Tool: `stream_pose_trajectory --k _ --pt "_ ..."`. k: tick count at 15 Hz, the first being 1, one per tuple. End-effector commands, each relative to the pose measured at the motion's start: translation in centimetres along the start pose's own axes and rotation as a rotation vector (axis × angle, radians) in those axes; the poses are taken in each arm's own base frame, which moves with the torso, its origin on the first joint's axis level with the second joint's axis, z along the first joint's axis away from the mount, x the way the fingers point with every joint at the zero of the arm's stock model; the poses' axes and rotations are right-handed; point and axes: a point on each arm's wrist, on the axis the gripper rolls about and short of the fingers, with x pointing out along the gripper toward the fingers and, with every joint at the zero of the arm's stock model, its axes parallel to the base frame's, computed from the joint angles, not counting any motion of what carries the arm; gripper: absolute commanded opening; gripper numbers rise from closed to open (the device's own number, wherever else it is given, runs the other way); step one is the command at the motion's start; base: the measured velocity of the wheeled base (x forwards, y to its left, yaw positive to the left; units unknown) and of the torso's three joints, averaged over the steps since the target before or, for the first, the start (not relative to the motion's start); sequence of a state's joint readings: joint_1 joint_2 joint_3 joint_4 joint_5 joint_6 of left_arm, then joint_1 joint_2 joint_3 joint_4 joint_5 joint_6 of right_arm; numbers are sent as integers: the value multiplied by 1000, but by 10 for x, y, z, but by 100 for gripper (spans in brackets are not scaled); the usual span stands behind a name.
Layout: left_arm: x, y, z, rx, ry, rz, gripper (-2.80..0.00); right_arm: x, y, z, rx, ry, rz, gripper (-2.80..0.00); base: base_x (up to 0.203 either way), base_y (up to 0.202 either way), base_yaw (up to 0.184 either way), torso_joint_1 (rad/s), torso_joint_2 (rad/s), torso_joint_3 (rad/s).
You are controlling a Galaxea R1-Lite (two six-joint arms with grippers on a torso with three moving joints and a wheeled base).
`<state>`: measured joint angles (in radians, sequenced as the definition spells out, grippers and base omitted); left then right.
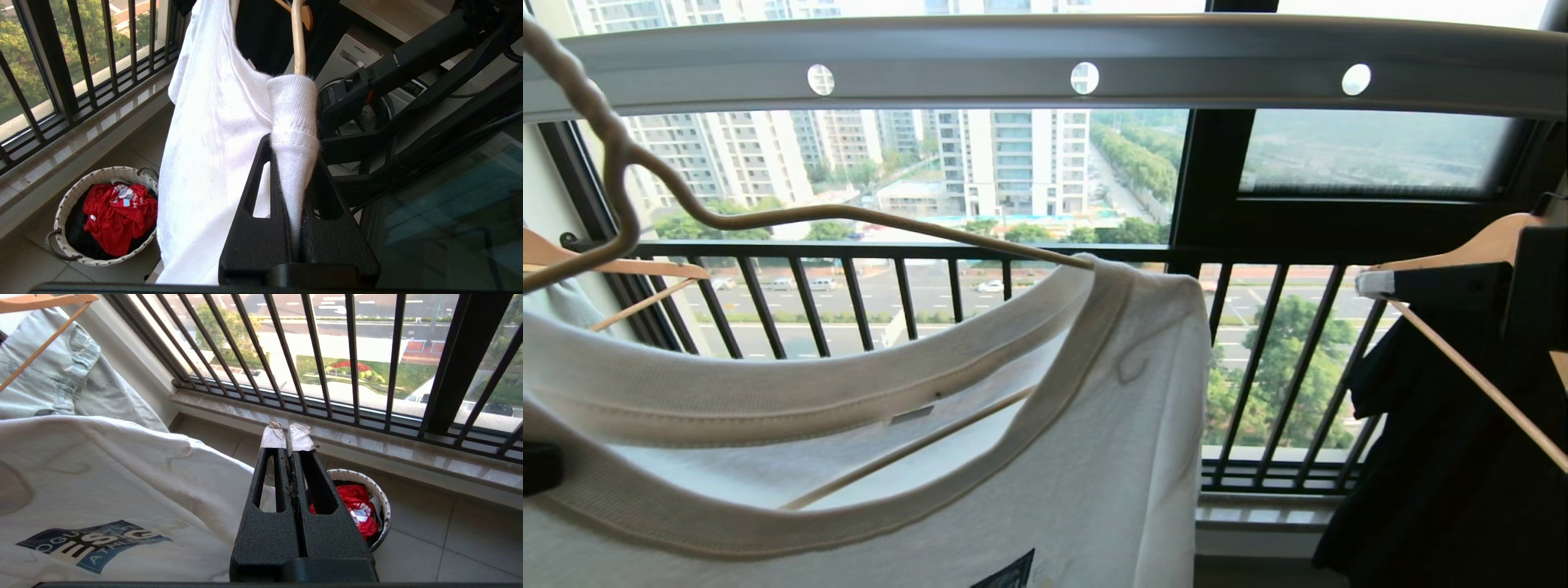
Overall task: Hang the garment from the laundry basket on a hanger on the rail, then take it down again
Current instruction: Hang the clothes rack on the clothesline
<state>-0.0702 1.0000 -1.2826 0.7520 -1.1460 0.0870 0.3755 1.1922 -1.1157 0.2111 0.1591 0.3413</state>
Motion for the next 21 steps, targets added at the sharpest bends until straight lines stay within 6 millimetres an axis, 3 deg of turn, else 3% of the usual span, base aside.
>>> stream_pose_trajectory --k 1,7,16,21 --pt "2 5 1 -17 7 14 -280 4 -1 1 3 26 -13 -280 0 0 0 0 0 0" --pt "2 11 0 -33 12 116 -280 18 -5 -1 11 63 -28 -280 0 0 0 0 0 0" --pt "1 25 -5 -32 -5 267 -280 19 -6 -2 14 64 -33 -280 0 0 0 0 0 0" --pt "-2 35 -17 -51 -38 351 -280 28 -9 -4 18 90 -42 -280 0 0 0 0 0 0"
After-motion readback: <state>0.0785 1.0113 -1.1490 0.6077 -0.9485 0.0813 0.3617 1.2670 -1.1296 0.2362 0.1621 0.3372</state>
